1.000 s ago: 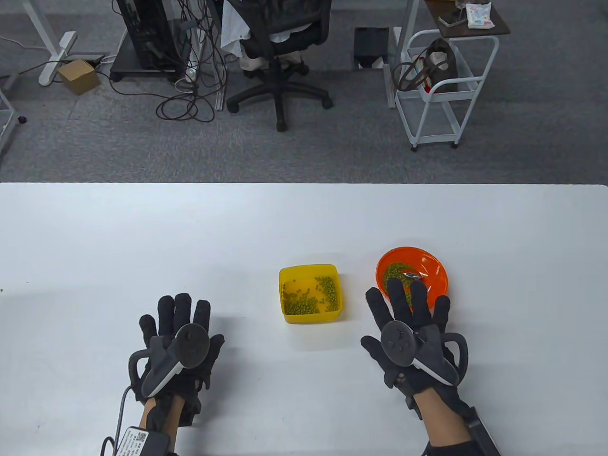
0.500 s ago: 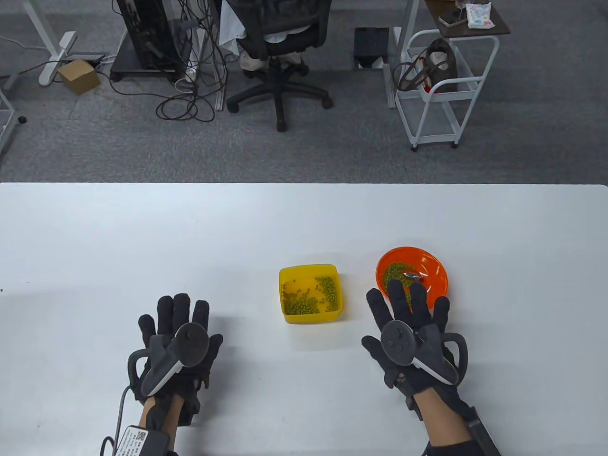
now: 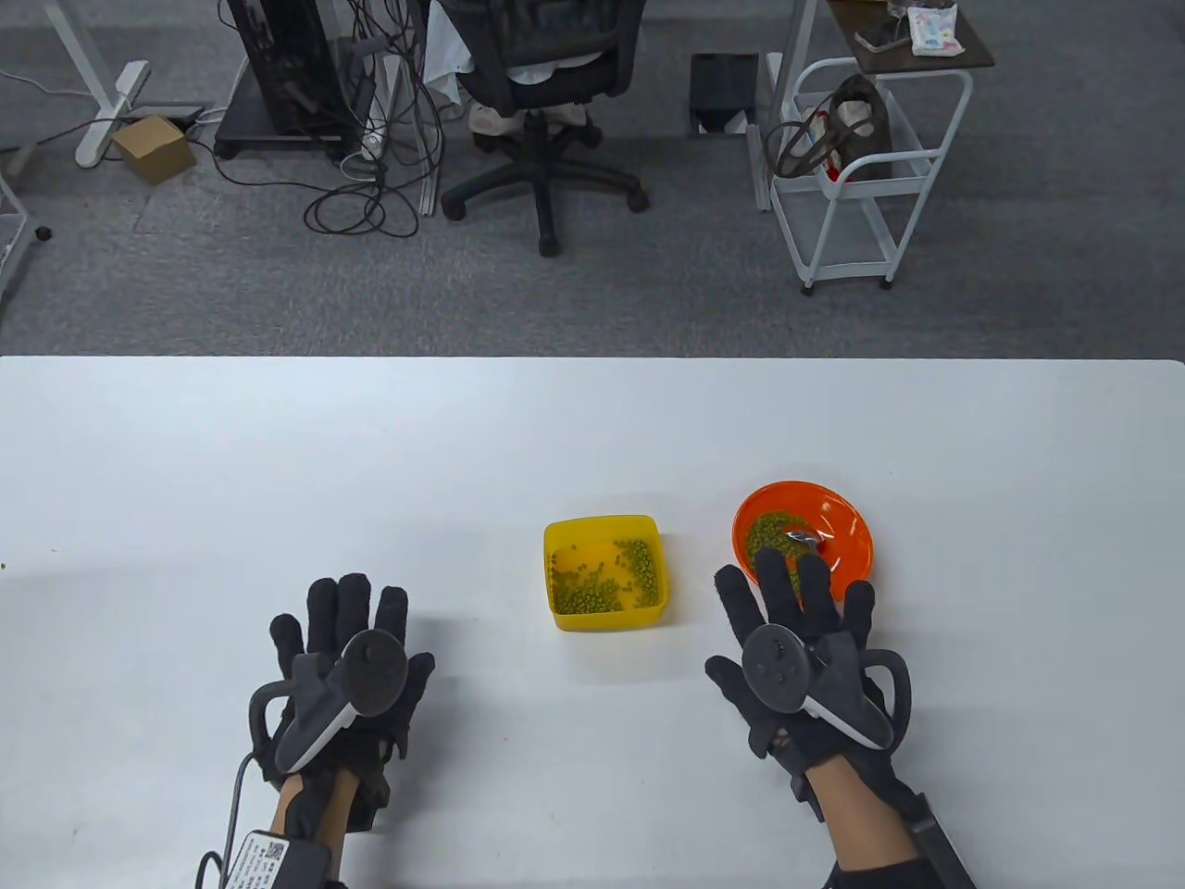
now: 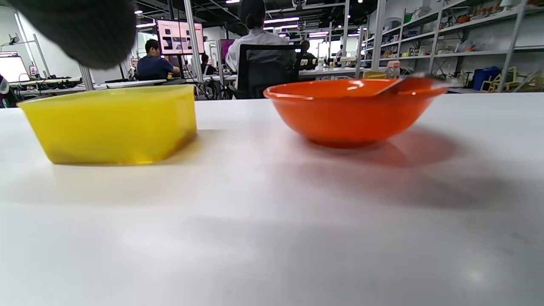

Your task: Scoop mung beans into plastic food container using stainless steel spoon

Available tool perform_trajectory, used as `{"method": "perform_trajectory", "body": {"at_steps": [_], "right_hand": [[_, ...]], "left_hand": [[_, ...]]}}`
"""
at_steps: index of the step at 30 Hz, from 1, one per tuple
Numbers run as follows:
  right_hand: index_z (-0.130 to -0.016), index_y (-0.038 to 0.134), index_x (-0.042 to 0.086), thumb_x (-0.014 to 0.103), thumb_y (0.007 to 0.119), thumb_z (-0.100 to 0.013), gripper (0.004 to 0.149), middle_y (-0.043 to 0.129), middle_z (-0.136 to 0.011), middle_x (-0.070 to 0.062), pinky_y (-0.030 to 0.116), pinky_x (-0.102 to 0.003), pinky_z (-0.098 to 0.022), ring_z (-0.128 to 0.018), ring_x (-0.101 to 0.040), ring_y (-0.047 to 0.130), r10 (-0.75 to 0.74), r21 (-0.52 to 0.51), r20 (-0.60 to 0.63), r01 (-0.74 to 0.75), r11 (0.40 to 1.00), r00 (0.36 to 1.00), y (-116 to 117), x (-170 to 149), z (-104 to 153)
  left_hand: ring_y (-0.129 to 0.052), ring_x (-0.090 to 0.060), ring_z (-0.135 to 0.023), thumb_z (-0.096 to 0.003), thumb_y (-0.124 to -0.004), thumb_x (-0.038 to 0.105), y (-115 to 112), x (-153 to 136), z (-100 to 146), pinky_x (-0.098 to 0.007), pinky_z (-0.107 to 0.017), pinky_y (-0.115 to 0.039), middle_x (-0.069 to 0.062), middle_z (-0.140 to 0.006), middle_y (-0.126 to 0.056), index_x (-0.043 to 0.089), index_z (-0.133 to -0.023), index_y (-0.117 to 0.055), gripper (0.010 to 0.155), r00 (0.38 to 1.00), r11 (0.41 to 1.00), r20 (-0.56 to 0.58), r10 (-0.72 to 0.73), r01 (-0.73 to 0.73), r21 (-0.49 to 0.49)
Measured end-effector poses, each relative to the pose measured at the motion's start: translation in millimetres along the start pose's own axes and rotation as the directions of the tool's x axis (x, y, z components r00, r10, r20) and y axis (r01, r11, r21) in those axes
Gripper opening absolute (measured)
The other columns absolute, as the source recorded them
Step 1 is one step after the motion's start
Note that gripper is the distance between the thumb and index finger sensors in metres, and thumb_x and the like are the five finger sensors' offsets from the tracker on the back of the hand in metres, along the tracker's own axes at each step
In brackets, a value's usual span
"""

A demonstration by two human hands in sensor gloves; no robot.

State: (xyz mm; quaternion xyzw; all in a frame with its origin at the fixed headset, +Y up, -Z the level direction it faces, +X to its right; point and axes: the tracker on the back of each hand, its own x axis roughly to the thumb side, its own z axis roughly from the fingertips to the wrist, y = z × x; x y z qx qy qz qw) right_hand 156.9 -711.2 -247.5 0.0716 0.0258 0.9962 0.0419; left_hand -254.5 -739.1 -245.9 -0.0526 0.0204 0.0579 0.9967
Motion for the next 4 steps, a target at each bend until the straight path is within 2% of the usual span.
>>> {"method": "perform_trajectory", "body": {"at_steps": [4], "right_hand": [[-0.104,0.006,0.046,0.064,0.073,-0.049,0.088,-0.007,-0.112,0.006,0.002,-0.074,-0.067,-0.107,-0.043,0.001,0.0,0.002,-0.001,0.0,1.0,1.0,0.4,0.1,-0.1]], "left_hand": [[-0.005,-0.036,-0.109,-0.0439,-0.059,0.06,0.0,0.2,0.1,-0.069,-0.072,-0.007,-0.005,-0.117,-0.005,0.038,-0.108,-0.024,0.076,1.0,1.0,0.002,0.001,-0.001,-0.001]]}}
